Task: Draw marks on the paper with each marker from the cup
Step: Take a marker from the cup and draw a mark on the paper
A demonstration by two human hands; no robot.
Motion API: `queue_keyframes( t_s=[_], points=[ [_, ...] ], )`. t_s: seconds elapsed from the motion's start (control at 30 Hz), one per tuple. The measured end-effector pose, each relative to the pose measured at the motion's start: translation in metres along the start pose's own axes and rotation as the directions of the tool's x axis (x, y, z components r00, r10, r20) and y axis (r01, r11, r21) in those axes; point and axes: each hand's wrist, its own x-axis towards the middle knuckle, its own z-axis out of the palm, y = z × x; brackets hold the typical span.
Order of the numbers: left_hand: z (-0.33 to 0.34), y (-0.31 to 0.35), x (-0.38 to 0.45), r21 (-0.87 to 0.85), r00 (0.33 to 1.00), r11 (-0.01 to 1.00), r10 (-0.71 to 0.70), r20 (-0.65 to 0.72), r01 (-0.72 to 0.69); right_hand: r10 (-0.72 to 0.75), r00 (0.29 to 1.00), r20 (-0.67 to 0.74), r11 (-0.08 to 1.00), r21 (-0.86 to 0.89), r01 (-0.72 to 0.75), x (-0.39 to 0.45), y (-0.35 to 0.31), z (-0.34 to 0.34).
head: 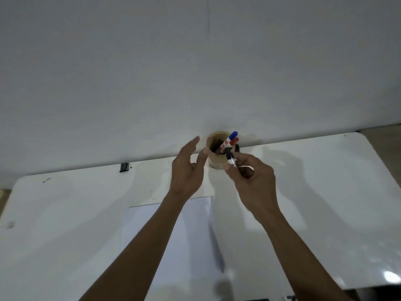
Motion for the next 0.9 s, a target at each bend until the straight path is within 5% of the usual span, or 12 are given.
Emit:
queue_keyframes(
  t_s=[0.2, 0.43, 0.57, 0.7, 0.9],
  points=[
    [-0.083, 0.01, -0.049, -0.132, 0.984, 0.99, -0.033, 0.177, 0.057, 0.022, 0.977, 0.213, 0.999, -0.044, -0.013, -0.043, -0.016, 0.035],
    [-0.16, -0.029, -0.103, -0.357, 0.988, 0.922, -0.147, 0.037, 0.151, -0.003, 0.897, 0.442, 0.97, -0.217, 0.111, -0.092, -0.036, 0.065],
    [-0.197, -0.063, -0.138, -0.355, 0.981, 0.915, -0.187, 0.041, 0.189, -0.01, 0.922, 0.388, 0.999, 0.041, -0.006, -0.119, -0.031, 0.079],
    [-0.208, -0.089, -0.178, -0.226, 0.982, 0.956, -0.182, 0.053, 0.189, 0.149, 0.931, 0.332, 0.895, 0.356, -0.27, -0.157, -0.022, 0.11],
    [-0.215, -0.112, -0.201, -0.222, 0.965, 0.942, -0.228, 0.13, 0.252, 0.229, 0.896, 0.381, 0.889, 0.293, -0.352, -0.194, -0.008, 0.15]
  ],
)
